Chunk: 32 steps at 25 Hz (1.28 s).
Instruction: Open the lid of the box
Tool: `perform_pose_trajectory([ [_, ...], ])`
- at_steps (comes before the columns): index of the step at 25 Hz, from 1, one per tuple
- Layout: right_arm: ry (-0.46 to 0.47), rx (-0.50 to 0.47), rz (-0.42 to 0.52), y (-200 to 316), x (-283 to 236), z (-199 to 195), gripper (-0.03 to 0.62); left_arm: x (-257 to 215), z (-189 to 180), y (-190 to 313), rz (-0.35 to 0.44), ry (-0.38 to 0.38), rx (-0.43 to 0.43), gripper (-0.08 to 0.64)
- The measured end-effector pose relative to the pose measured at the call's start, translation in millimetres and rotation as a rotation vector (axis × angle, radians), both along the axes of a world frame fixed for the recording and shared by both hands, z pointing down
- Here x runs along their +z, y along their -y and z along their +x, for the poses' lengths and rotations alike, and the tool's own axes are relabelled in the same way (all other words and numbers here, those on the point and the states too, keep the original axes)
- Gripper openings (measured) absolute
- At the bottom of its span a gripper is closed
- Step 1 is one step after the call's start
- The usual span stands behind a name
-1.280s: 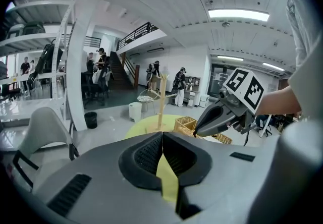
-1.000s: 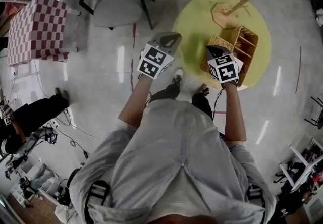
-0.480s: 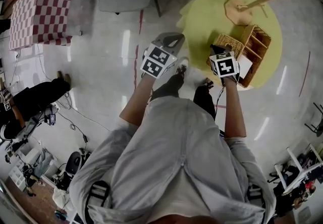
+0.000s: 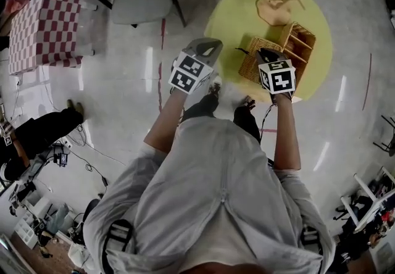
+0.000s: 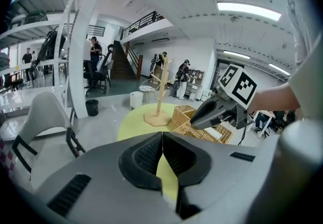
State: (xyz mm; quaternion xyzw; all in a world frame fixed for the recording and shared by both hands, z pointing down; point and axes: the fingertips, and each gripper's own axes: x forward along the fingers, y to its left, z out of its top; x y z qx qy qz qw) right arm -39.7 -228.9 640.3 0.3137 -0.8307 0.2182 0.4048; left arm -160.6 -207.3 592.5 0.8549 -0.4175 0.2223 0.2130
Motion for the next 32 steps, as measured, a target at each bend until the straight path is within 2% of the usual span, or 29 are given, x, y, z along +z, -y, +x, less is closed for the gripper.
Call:
perform_pose_trajectory([
  [4, 0.046, 0.078, 0.102, 12.2, -50.8, 35.0, 0.052, -25.9, 26.6, 11.4, 0.057, -0.009, 0.035, 0.031],
  [9, 0.031, 0.128, 0.265, 25.5, -114.4, 82.8, 0.026, -61.4, 61.1, 28.0, 0.122, -0.016, 0.078, 0.03],
  [18, 0.069, 0.259, 0.504, 27.1, -222.2, 168.9, 0.023, -139.2, 130.3, 50.3, 0.282, -0.02, 0.186, 0.03],
  [25, 0.088, 0.318, 0.619, 15.8, -272.4, 226.0, 0.023, -194.0, 173.0, 53.6, 0.404, -0.006, 0.238, 0.029],
  [32, 0.103, 0.317, 0.701, 6.1, -308.3, 251.3, 0.023, -236.7, 199.2, 49.6, 0.497, 0.009, 0.27, 0.03],
])
